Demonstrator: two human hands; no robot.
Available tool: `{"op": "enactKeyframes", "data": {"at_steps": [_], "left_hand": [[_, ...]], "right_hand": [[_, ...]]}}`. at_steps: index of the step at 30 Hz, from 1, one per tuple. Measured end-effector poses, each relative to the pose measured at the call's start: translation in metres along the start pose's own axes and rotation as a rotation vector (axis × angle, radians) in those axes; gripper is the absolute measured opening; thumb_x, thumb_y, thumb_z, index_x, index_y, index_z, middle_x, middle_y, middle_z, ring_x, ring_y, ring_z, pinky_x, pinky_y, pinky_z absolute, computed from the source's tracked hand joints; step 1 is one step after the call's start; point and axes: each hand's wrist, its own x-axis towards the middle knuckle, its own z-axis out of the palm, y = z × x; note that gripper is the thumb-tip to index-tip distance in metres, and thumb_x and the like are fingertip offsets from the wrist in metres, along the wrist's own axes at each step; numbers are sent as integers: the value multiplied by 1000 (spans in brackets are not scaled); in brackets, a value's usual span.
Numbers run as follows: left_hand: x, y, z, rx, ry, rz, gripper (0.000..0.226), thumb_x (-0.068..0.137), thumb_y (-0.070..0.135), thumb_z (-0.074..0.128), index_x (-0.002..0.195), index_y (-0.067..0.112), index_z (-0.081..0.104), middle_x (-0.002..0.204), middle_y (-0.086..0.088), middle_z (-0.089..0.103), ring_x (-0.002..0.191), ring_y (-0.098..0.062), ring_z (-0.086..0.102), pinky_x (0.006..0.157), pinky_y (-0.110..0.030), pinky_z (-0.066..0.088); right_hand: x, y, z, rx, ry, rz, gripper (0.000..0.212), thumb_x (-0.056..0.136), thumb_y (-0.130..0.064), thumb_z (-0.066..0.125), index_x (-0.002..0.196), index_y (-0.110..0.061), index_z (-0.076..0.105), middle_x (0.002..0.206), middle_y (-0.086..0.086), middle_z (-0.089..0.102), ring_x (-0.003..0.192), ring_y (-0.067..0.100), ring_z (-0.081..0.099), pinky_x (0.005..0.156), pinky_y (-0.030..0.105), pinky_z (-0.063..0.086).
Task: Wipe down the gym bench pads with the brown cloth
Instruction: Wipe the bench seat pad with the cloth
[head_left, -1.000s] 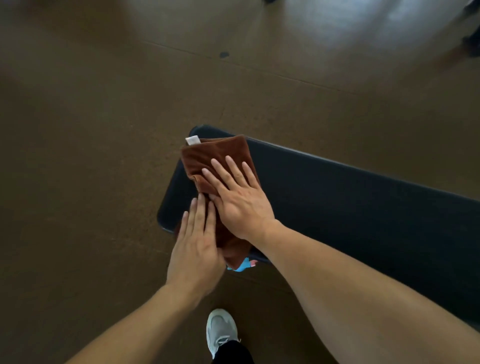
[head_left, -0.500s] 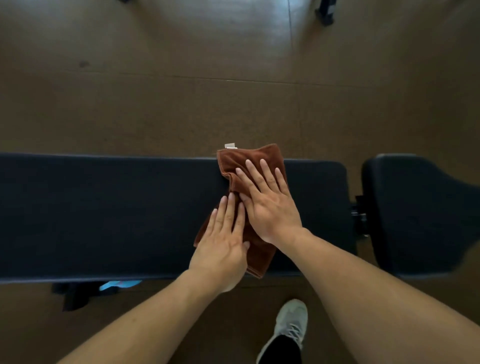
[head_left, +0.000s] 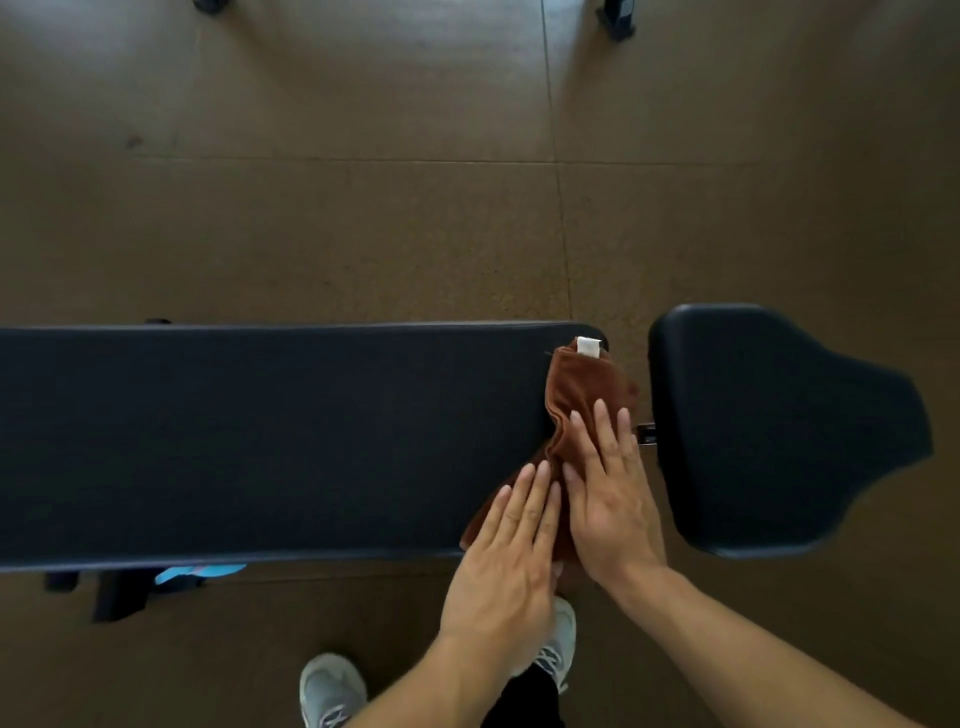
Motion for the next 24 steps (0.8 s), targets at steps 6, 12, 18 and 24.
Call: {"op": "enactKeyframes", "data": {"at_steps": [6, 12, 18, 24], "left_hand": [[-71, -41, 4, 24, -27, -81, 74, 96, 41, 38, 157, -1, 28, 170, -20, 16, 158, -28, 11, 124, -44, 12], [-139, -121, -7, 44, -39, -216, 78, 87, 39, 45, 152, -3, 37, 167, -21, 22, 154, -30, 18, 125, -44, 3], [-155, -181, -29, 83, 17, -306, 68, 91, 32, 42, 149, -4, 42, 163, -23, 29, 150, -37, 32, 121, -50, 19], [-101, -178, -56, 32, -10, -427, 78, 93, 43, 19, 160, 4, 7, 169, -13, -4, 158, -27, -2, 124, -41, -2]], "right_hand": [[-19, -63, 31, -229, -61, -270, 56, 111, -39, 22, 164, -20, 22, 173, 5, 14, 160, 23, 4, 127, 46, 10], [-14, -167, 74, -276, -191, -386, 57, 111, -41, 23, 165, -25, 14, 173, 0, 5, 160, 21, -4, 127, 45, 8], [29, -236, 91, -224, -264, -465, 55, 112, -44, 17, 165, -32, 9, 173, -6, -3, 158, 17, -15, 129, 43, -3], [79, -228, 77, -222, -246, -546, 55, 112, -43, 18, 165, -31, 14, 173, -5, 3, 159, 16, -9, 129, 42, -2]]}}
